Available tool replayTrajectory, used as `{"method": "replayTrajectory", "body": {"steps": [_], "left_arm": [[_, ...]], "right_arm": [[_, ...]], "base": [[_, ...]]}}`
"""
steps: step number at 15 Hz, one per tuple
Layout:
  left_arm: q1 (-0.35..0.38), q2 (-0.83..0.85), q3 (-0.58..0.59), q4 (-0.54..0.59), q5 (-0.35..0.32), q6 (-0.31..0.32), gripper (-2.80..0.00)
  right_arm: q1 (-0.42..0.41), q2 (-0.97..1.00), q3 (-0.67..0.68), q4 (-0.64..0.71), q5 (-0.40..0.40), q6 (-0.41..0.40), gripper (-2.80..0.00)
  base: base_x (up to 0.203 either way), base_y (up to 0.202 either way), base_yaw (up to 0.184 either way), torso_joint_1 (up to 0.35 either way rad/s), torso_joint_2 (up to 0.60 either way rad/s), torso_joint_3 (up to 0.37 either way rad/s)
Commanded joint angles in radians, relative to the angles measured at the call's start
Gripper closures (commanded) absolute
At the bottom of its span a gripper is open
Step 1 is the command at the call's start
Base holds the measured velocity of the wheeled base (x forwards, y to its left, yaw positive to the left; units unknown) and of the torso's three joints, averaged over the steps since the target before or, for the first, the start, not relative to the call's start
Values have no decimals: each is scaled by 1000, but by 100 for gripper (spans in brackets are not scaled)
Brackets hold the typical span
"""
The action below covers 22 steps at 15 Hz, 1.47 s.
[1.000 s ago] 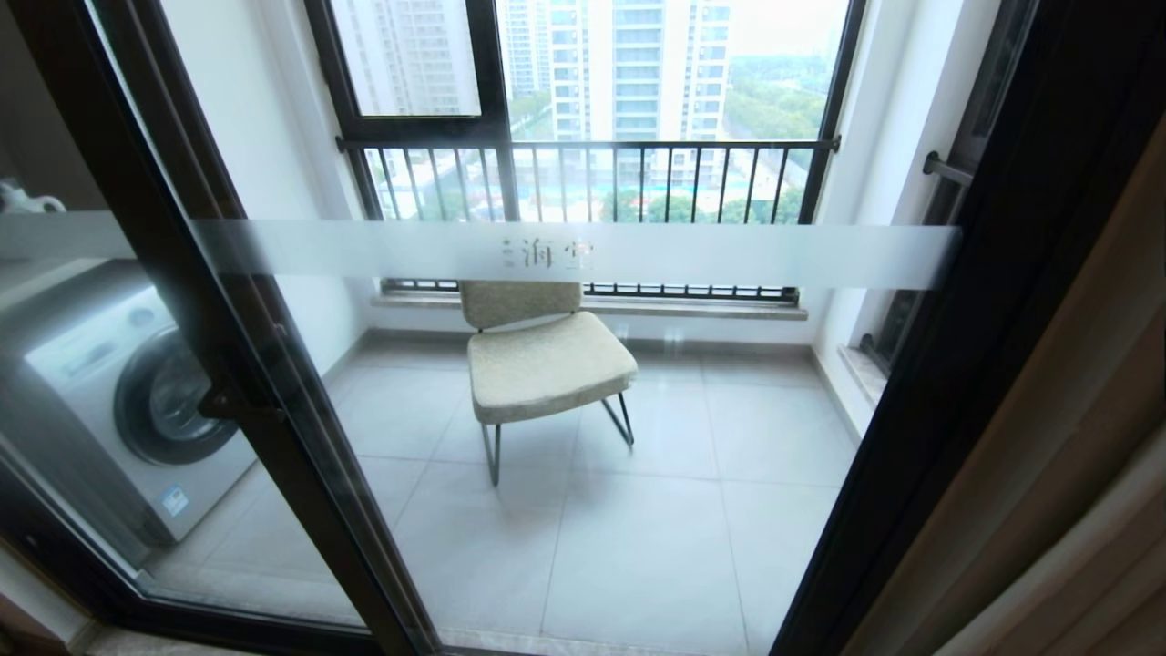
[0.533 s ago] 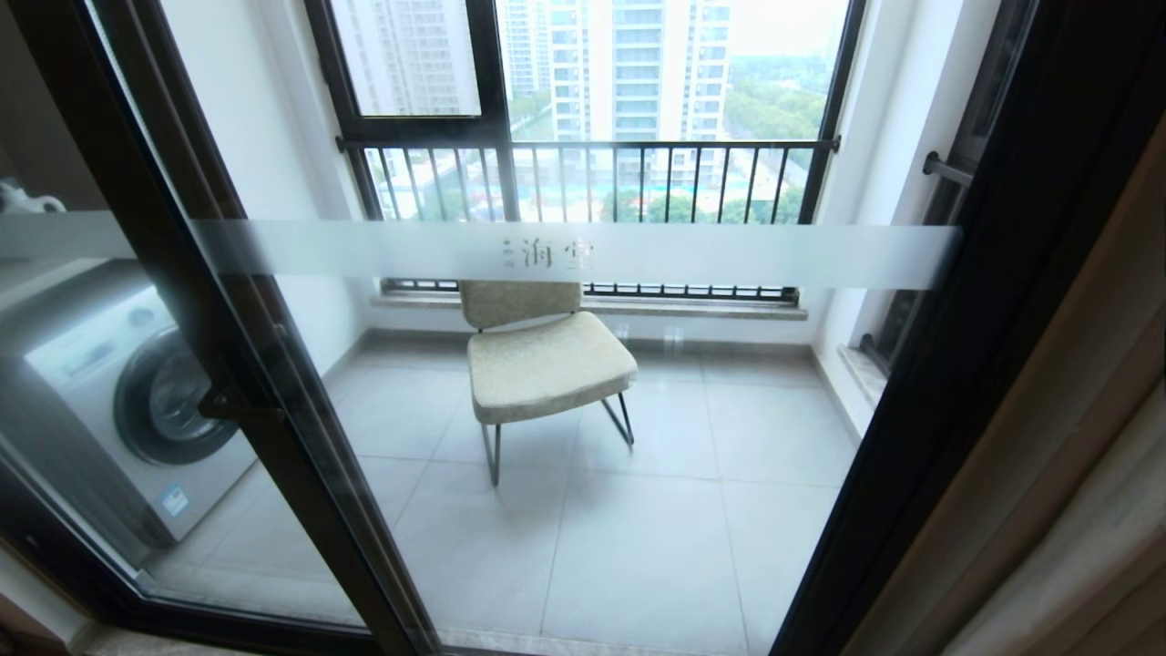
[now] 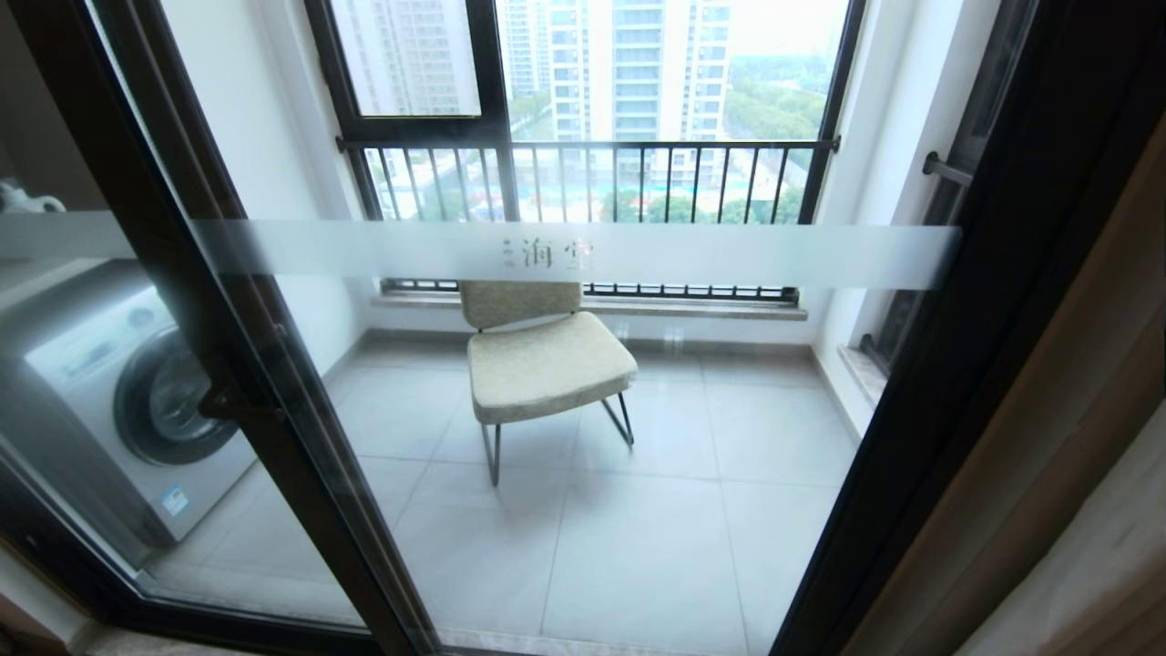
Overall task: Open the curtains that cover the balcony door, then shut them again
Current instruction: Pull the inner curtains open on both sides
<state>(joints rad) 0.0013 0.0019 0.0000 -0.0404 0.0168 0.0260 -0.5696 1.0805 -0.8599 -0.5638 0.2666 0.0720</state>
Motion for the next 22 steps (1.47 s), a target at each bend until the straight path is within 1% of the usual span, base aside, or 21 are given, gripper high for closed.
{"method": "replayTrajectory", "body": {"steps": [1,5,9,13,16,17,19,22], "left_arm": [[0,0,0,-1,0,0,0],[0,0,0,-1,0,0,0],[0,0,0,-1,0,0,0],[0,0,0,-1,0,0,0],[0,0,0,-1,0,0,0],[0,0,0,-1,0,0,0],[0,0,0,-1,0,0,0],[0,0,0,-1,0,0,0]], "right_arm": [[0,-100,56,13,0,-3,-280],[0,-298,223,76,0,-7,-280],[0,-472,331,198,-1,-9,-280],[0,-555,386,255,-1,-11,-280],[30,-575,417,286,0,-49,-280],[52,-577,424,286,0,-53,0],[99,-583,432,290,-5,-65,0],[178,-589,469,289,-56,-98,0]], "base": [[0,0,0,0,0,0],[0,0,0,0,0,0],[0,0,0,0,0,0],[0,0,0,0,0,0],[0,0,0,0,0,0],[0,0,0,0,0,0],[0,0,0,0,0,0],[0,0,0,0,0,0]]}}
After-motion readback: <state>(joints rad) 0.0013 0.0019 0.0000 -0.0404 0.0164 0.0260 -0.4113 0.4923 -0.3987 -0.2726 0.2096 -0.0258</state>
